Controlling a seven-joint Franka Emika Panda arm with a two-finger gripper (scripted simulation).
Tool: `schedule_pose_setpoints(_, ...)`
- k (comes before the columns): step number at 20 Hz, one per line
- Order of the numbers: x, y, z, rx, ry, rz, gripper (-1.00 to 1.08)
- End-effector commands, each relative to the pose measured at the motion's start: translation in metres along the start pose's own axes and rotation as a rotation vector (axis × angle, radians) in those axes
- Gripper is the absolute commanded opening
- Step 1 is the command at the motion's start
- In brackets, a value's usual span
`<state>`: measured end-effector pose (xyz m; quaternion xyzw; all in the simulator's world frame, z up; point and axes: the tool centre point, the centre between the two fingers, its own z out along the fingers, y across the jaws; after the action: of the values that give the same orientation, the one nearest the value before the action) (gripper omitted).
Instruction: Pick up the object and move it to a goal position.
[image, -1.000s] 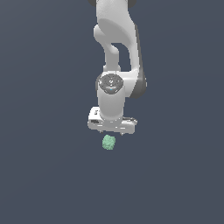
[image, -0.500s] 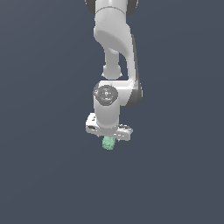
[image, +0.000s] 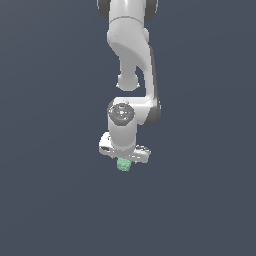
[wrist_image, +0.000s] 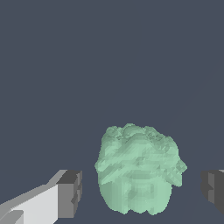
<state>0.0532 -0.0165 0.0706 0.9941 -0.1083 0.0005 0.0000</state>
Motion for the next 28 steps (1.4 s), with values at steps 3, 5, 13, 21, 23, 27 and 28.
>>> schedule_pose_setpoints(3, -0.001, 0.000, 0.023, 0.000, -0.001, 0.001, 1.00)
schedule_pose_setpoints(5, -0.001, 0.000, 0.028, 0.000, -0.001, 0.002, 1.00)
schedule_pose_setpoints(13, 0.001, 0.000, 0.030, 0.000, -0.001, 0.002, -1.00)
schedule_pose_setpoints(21, 0.001, 0.000, 0.029, 0.000, -0.001, 0.002, -1.00)
schedule_pose_setpoints(23, 0.001, -0.002, 0.027, 0.000, -0.001, 0.002, -1.00)
schedule_pose_setpoints(27, 0.002, -0.013, 0.013, 0.000, -0.001, 0.002, -1.00)
schedule_pose_setpoints(28, 0.002, -0.016, 0.008, 0.000, -0.001, 0.002, -1.00)
